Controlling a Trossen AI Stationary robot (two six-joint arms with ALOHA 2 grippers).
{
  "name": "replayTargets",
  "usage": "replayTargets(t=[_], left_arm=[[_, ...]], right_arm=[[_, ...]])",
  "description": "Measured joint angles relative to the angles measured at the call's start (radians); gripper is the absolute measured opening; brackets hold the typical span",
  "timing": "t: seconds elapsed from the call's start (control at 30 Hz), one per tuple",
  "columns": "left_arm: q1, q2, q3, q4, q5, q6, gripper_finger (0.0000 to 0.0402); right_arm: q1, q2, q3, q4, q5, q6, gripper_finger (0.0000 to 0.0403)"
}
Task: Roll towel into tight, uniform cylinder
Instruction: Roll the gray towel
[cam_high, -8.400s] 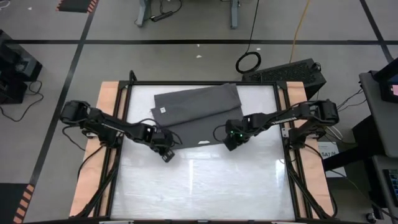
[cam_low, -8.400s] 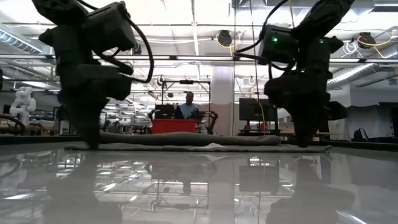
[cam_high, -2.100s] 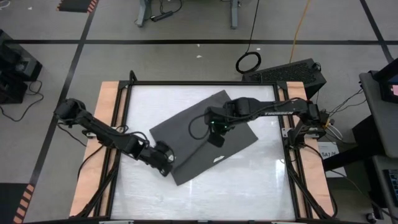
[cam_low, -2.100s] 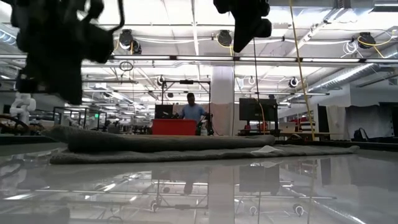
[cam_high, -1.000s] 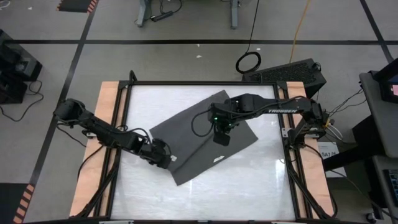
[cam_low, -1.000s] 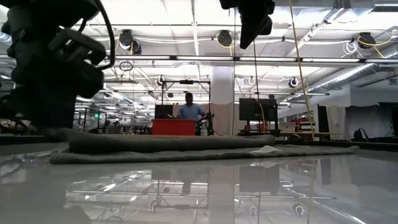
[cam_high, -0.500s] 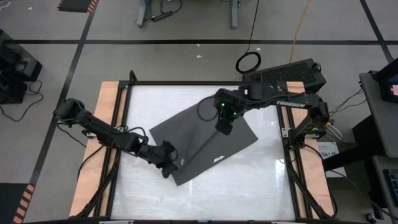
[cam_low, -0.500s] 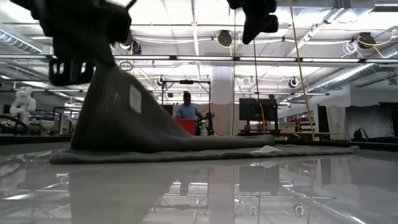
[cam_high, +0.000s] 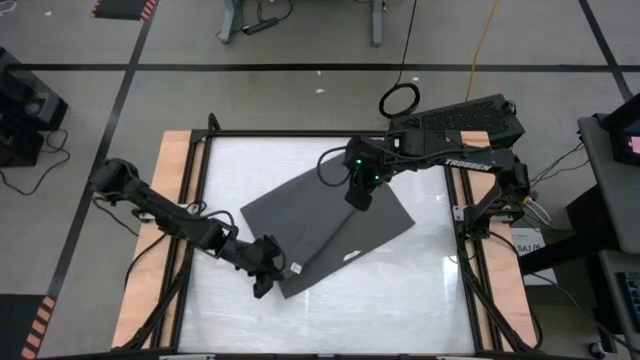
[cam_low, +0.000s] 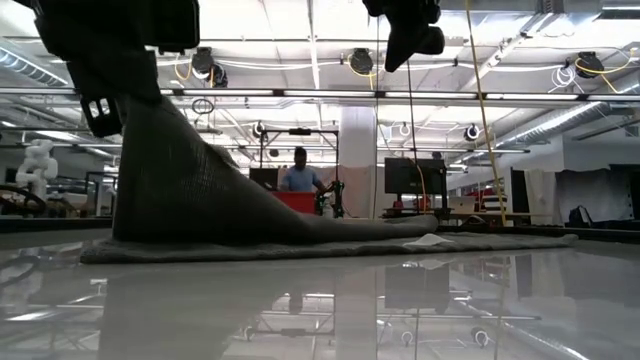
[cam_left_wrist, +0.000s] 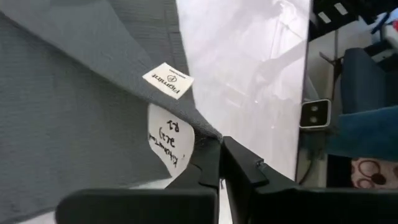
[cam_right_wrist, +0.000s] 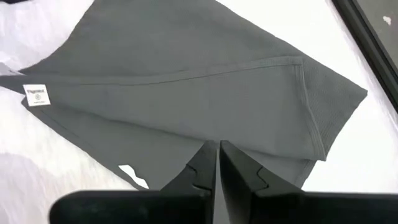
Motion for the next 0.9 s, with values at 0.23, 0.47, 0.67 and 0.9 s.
replayTargets(t=[0.23,0.47,0.67,0.9], left_arm=[[0.000,0.120,0.000,0.163,0.081,0.025,0.0018],[0.000,0.175,0.000,0.174,0.141,-0.006,0.0019],[-0.003,0.181,0.000,0.221,0.133,-0.027,0.0020],[-0.033,0.180,0.000,0.256,0.131,-0.006,0.0081]], right_arm=[[0.000,0.000,0.000,0.002,0.000,0.010,0.0013],[0.000,0.000,0.000,0.002,0.000,0.002,0.0013],[-0.003,0.001,0.000,0.002,0.000,-0.050,0.0013],[-0.034,0.001,0.000,0.000,-0.001,-0.114,0.0013]])
